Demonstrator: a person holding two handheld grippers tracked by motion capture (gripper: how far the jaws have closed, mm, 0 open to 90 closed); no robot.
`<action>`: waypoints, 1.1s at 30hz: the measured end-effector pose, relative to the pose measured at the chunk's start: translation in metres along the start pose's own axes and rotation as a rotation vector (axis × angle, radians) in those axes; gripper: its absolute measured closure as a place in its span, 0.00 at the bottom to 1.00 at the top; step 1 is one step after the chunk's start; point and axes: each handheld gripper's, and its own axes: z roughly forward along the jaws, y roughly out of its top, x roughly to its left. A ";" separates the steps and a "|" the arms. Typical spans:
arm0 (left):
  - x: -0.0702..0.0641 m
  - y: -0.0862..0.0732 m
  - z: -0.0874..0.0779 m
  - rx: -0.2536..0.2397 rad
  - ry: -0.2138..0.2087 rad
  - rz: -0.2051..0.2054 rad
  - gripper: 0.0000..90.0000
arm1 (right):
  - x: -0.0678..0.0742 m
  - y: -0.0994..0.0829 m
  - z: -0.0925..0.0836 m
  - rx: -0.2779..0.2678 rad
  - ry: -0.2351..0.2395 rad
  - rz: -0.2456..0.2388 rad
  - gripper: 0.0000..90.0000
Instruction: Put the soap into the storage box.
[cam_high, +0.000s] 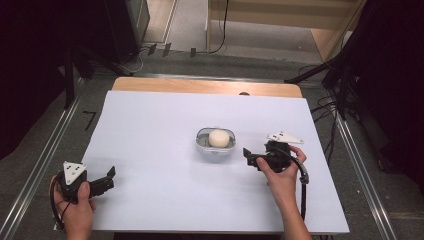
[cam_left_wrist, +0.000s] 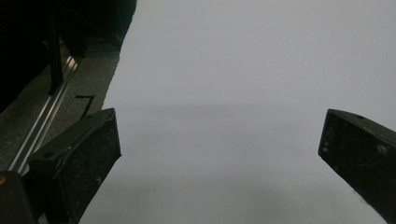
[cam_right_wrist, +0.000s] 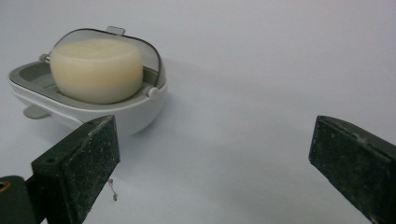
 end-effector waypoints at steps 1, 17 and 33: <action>0.000 0.000 0.000 0.001 -0.001 0.000 0.00 | -0.003 -0.002 -0.001 -0.001 0.001 0.001 0.02; -0.001 0.000 0.000 -0.003 0.002 0.001 0.00 | -0.026 -0.027 -0.019 -0.017 -0.026 0.000 0.02; 0.000 0.000 0.000 -0.001 0.004 0.000 0.00 | -0.045 -0.048 -0.032 -0.017 -0.059 0.001 0.02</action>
